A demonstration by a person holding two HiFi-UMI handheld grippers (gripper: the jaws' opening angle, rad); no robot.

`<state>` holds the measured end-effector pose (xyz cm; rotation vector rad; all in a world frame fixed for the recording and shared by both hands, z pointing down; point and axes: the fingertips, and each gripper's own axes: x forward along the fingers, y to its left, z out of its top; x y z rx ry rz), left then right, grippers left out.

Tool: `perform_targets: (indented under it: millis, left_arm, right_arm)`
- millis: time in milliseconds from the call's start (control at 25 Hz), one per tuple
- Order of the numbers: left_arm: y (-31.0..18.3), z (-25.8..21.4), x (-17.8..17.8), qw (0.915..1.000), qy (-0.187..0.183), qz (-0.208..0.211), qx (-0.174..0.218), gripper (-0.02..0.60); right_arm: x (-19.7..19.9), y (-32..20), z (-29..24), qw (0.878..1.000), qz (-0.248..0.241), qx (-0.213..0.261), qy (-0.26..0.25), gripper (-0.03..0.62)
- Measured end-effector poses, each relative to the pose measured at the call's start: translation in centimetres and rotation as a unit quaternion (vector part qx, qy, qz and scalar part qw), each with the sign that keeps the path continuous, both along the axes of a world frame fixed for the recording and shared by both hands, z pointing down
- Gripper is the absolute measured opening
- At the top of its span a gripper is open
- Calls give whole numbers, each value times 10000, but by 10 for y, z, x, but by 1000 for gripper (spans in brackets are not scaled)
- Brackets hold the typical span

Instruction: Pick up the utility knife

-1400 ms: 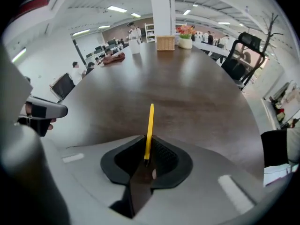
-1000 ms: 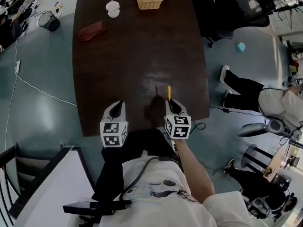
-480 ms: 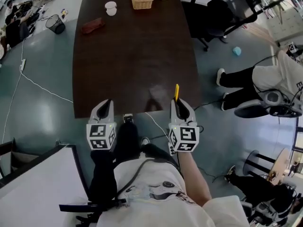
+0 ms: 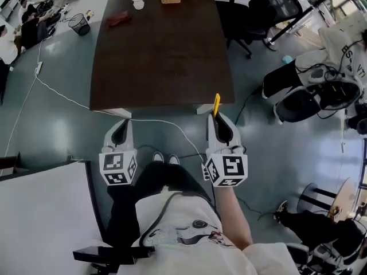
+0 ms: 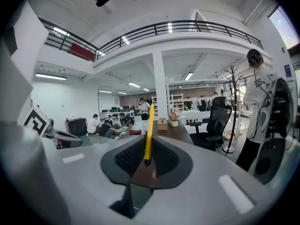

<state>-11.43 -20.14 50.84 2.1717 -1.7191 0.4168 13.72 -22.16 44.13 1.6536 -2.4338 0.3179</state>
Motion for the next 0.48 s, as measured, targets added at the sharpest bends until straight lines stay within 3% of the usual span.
perform_targets:
  millis: [280, 480]
  left_arm:
    - [62, -47, 9, 9988, 60, 154, 470, -2]
    - [143, -51, 4, 9979, 91, 231, 595, -2]
  right_arm:
    - [-34, 66, -22, 9990, -368, 211, -107, 47]
    - [-59, 141, -27, 9980, -525, 313, -175, 46]
